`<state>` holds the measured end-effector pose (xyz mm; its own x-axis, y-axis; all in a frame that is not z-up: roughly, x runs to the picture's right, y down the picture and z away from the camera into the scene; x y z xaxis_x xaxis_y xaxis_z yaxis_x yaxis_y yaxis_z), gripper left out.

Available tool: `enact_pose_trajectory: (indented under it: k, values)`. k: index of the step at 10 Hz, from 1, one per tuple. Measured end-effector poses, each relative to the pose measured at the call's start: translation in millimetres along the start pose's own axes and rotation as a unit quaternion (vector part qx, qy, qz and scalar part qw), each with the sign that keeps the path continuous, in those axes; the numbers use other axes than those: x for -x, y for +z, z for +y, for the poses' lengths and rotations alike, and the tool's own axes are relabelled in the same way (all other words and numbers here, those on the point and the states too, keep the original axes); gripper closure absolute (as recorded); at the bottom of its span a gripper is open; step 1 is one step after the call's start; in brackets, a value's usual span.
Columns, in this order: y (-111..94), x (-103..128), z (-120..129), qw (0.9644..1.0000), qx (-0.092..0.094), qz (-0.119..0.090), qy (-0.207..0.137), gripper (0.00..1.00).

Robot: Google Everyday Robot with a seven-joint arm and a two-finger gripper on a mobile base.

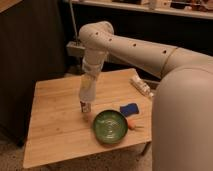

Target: Place the ceramic cup over the eraser

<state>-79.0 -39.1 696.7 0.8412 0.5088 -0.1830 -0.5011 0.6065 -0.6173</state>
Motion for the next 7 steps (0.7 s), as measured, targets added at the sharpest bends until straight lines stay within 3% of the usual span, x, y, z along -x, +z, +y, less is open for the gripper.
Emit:
enact_pose_trajectory:
  k: [3,7]
  values:
    - [12.3,24.2,16.3,0.9998,-0.009,0.003,-0.017,1.0]
    - [37.9,24.5,12.3,0.9985,-0.045,0.026,-0.017,1.0]
